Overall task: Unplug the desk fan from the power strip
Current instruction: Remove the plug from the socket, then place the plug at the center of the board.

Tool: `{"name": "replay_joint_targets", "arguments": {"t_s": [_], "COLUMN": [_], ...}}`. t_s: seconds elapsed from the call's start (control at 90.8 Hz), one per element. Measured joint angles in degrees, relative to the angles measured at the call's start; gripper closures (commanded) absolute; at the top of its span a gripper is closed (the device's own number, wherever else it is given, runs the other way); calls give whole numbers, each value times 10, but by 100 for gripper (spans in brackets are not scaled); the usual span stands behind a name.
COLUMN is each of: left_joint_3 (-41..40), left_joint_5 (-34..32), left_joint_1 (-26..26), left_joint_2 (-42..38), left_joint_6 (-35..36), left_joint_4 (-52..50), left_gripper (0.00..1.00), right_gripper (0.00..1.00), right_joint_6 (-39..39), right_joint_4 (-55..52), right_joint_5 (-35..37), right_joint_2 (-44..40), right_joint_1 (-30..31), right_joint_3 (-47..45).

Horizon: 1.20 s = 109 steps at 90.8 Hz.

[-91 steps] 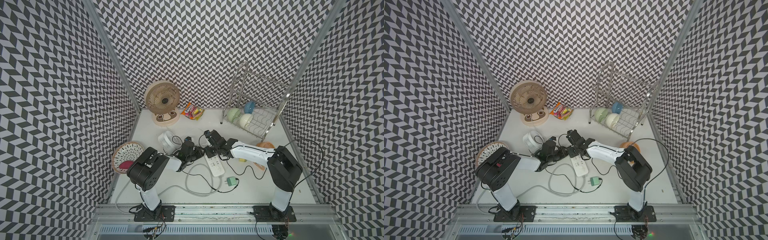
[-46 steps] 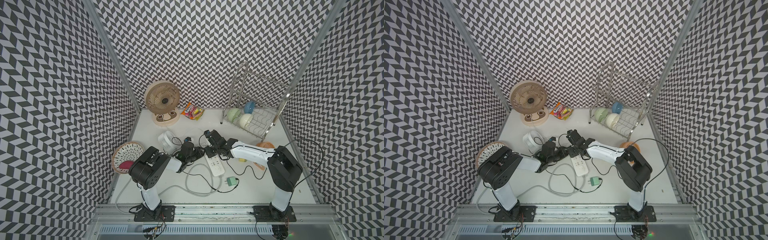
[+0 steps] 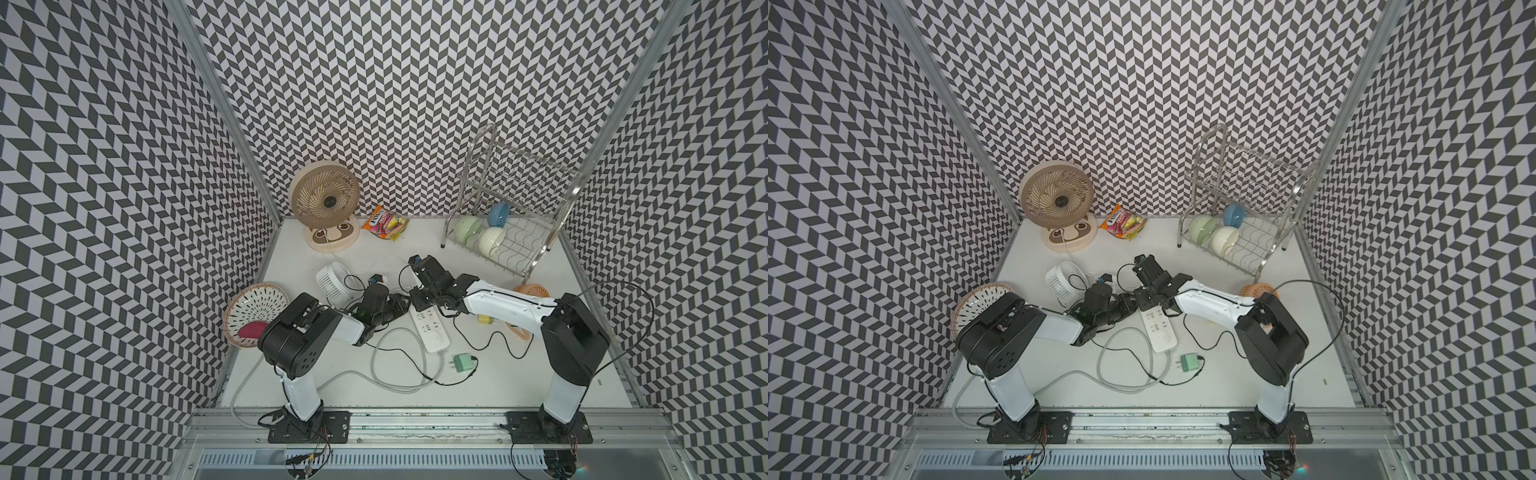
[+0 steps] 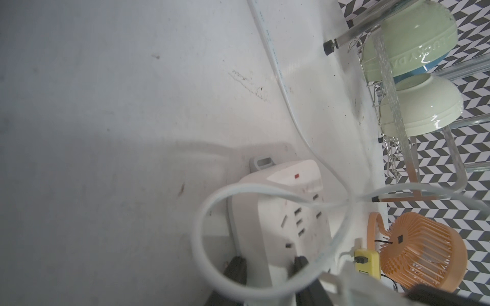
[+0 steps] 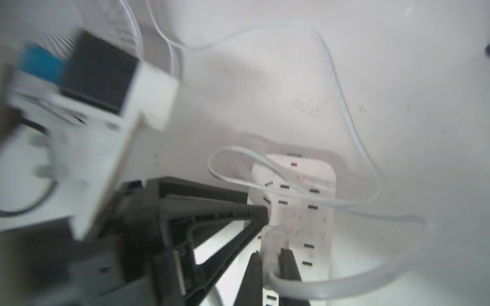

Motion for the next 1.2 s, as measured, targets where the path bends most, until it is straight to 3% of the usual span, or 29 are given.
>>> {"name": "replay_joint_targets", "arguments": {"t_s": [0.209,0.375,0.562,0.76,0.826,1.002,1.102,1.201], "left_joint_3": [0,10,33,57,64,70,71,72], "left_joint_5": [-2,-4,-18,-53,-67,-107,-138,-177], "left_joint_1": [-1,-2,-6,-16,-21,-25,-25,-18], "left_joint_2": [1,-3,-27,-78,-98,-193,-264,-334], "left_joint_6": [0,7,37,69,77,94,106,117], "left_joint_4": [0,-14,-84,-221,-268,-352,-382,-402], "left_gripper": [63,55,47,40,38,30,20,7], "right_gripper": [100,100,91,82,72,32,10,1], "right_joint_6": [4,8,12,7,4,-6,-16,-29], "right_joint_4": [48,65,104,169,182,176,152,116], "right_joint_5": [7,18,-32,-95,-119,-141,-122,-91], "right_joint_2": [-39,-26,66,184,218,244,205,103], "right_joint_1": [-7,-31,-84,-107,-107,-108,-114,-130], "right_joint_3": [35,51,132,179,187,188,169,106]}}
